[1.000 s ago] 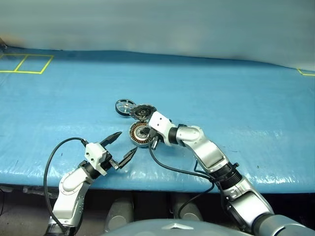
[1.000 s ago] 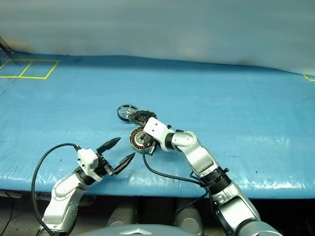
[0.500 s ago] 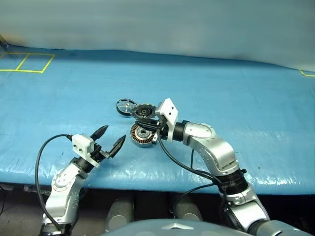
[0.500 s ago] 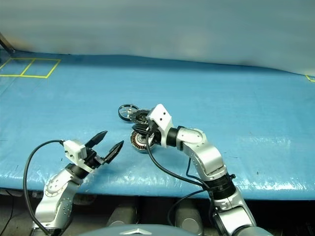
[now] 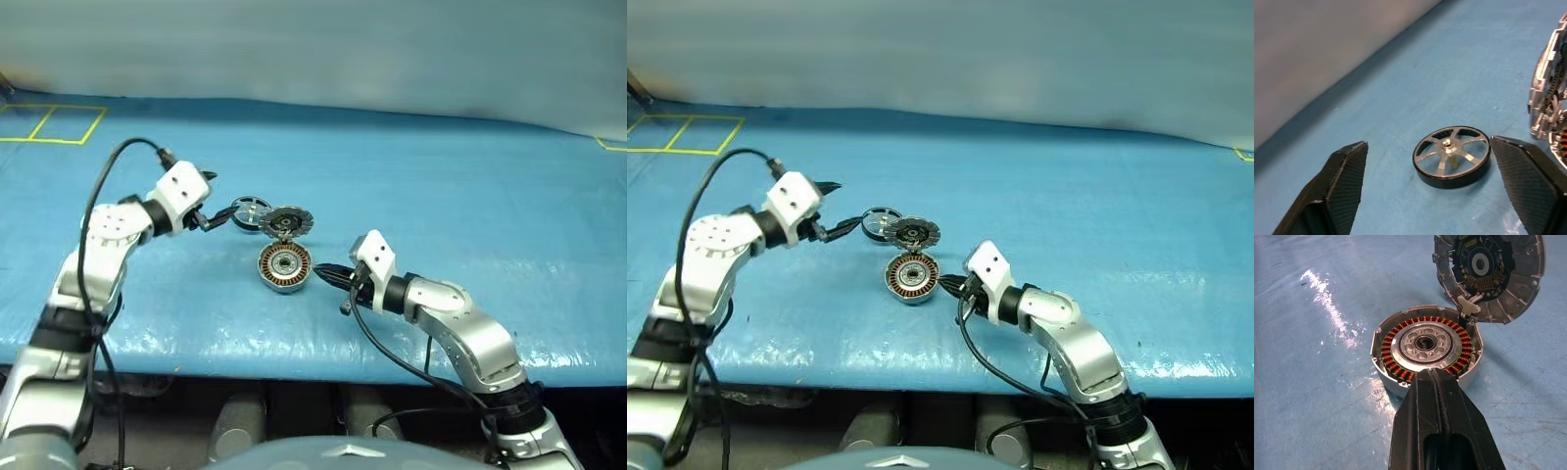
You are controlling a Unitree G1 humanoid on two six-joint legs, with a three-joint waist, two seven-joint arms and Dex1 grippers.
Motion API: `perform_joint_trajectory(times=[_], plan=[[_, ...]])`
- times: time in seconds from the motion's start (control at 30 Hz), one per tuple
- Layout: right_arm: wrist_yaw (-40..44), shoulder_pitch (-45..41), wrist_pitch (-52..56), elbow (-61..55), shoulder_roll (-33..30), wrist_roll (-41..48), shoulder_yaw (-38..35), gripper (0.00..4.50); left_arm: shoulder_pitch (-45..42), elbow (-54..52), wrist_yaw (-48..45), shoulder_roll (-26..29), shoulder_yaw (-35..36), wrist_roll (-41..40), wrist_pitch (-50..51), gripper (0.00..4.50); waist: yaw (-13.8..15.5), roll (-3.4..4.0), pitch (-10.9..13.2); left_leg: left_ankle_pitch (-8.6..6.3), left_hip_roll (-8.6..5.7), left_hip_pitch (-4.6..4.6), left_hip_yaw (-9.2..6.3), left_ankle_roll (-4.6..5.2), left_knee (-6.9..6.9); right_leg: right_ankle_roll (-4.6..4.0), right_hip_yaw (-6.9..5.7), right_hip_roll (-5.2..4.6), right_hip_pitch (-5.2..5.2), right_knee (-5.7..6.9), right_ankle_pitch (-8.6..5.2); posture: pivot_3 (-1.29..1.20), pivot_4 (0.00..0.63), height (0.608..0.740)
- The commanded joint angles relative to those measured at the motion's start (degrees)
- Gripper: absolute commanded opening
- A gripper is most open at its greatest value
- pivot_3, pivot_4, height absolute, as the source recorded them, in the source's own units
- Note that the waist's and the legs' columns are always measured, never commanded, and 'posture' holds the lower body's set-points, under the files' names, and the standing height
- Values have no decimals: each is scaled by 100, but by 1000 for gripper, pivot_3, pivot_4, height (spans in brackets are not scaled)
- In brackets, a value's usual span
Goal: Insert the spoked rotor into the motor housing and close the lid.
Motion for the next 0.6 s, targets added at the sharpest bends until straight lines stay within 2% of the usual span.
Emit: perform_joint_trajectory(times=[0.03,0.33,0.6], plan=[[-105,-1,19,-295,-7,101,-86,0,-902,936,-450,43,-586,754,-289,2536,-13,-2,1,0,0,-1,1,0,-1,1,1,0,-2,-1,1,0,150,740],[-244,58,-23,-338,-97,15,-52,0,-2814,3655,-2015,-466,-1543,1517,-850,2536,-4,-24,15,-1,-2,-17,-3,2,4,20,0,1,-9,0,3,0,150,740],[-607,326,-221,-390,158,-45,26,0,-3541,5195,-2073,-961,-1690,2008,-1186,2536,1,-27,17,-4,-4,-22,-7,7,6,44,1,0,-10,2,7,0,150,740]])
